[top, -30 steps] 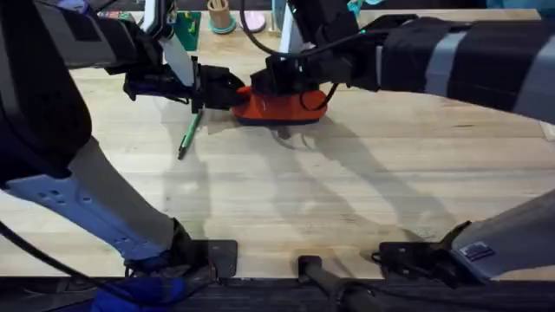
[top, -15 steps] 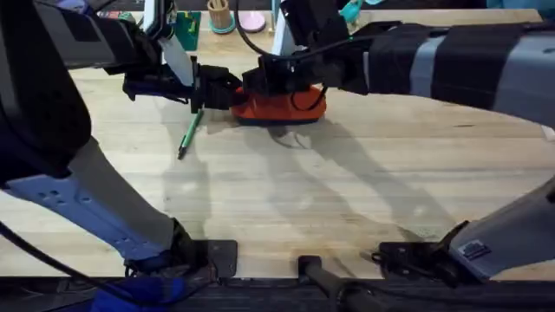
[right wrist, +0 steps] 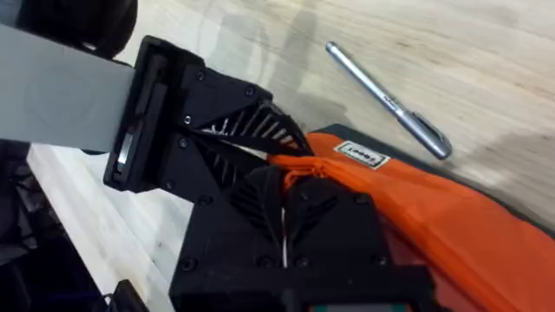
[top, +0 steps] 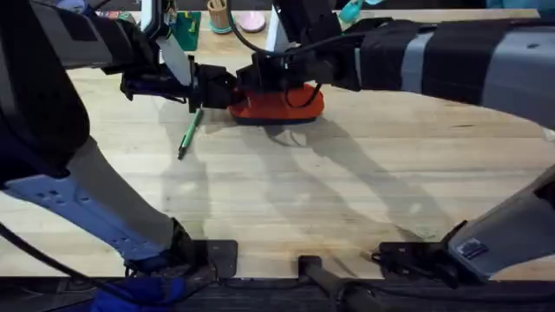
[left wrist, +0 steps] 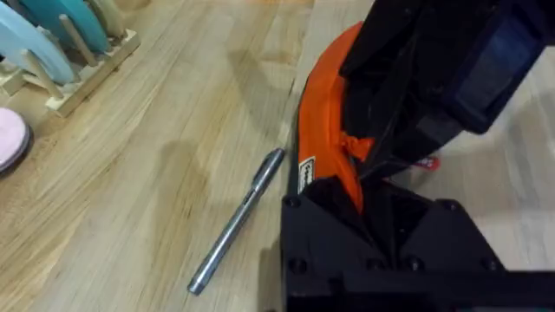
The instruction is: Unzip the bag, pick up the pens from the table one at a time and place them inside, then zip the bag closed.
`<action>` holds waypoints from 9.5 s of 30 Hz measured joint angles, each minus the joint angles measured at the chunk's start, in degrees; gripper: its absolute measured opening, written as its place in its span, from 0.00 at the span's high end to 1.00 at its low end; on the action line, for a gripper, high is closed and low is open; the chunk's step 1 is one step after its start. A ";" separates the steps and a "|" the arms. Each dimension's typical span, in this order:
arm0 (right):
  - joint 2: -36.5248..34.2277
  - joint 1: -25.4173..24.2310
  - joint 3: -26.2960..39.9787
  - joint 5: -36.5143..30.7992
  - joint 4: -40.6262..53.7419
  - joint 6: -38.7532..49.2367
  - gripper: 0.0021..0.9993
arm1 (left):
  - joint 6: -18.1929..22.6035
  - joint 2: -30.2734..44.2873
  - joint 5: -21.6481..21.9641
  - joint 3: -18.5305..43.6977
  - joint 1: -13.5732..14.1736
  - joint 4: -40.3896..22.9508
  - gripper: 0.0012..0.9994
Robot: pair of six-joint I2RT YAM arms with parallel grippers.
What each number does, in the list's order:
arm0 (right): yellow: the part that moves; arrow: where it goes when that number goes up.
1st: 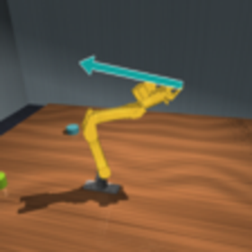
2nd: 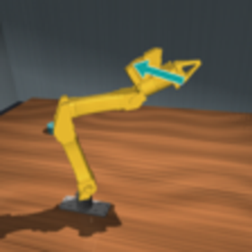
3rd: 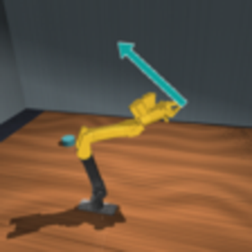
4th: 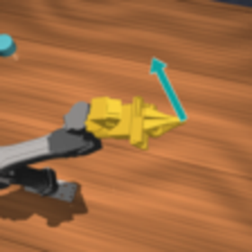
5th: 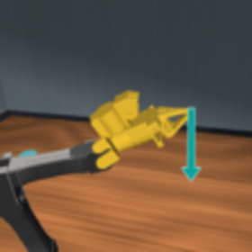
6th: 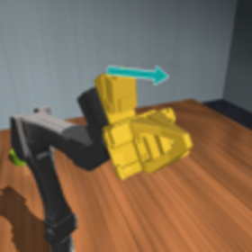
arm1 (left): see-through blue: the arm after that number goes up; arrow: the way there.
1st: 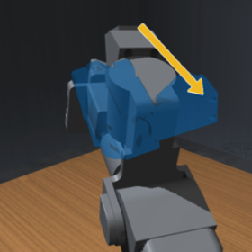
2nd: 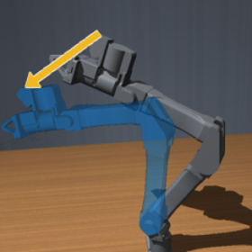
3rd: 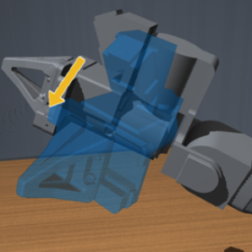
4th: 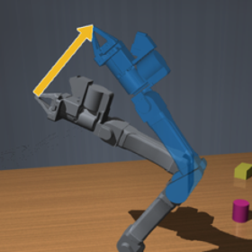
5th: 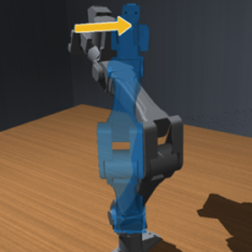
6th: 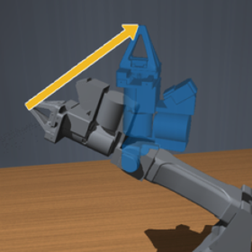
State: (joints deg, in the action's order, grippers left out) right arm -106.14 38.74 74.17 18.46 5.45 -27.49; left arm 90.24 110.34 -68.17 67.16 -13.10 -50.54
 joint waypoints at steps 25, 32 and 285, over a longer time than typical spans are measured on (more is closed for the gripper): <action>0.02 0.98 1.48 2.84 0.05 -0.72 0.12 | 0.02 0.00 0.15 0.02 0.23 0.41 0.96; 0.24 1.57 1.84 3.41 0.14 -0.66 0.00 | 0.02 0.00 0.35 0.02 0.33 0.44 0.96; 22.93 -19.31 14.29 1.73 54.76 50.21 0.00 | -74.05 -46.34 54.57 14.88 7.50 -33.35 0.00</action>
State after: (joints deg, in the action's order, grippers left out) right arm -83.22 19.43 88.47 20.18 60.20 22.73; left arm 16.18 64.01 -13.60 82.04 -5.61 -83.89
